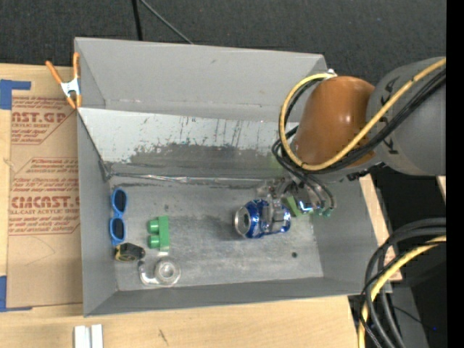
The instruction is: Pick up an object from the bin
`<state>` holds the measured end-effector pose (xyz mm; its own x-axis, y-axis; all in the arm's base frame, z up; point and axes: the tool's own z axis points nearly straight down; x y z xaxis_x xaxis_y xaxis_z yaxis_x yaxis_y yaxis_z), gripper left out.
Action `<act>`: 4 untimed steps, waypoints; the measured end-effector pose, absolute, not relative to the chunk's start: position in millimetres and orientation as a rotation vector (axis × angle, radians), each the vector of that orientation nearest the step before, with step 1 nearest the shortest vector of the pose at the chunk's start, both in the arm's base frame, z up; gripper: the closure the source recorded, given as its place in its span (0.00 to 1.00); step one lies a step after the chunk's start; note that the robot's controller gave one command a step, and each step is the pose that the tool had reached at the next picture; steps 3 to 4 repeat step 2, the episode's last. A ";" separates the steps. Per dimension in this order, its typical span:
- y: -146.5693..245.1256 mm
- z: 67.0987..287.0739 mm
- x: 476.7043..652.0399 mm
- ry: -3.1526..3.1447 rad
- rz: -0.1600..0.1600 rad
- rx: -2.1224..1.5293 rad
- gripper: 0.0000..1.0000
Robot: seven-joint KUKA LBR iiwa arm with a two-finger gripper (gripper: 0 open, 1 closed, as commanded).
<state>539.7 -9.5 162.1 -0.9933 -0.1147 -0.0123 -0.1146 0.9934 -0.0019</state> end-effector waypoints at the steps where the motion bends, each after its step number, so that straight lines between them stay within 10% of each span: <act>1: -38.6 101.5 493.9 3.076 0.002 -0.652 1.00; 2: -2.7 227.5 504.4 3.033 -0.002 -0.777 1.00; 4: -2.7 227.5 504.4 3.033 -0.002 -0.777 1.00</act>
Offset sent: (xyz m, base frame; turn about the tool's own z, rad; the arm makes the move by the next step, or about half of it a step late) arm -0.0449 -0.0293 -0.0593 -0.3030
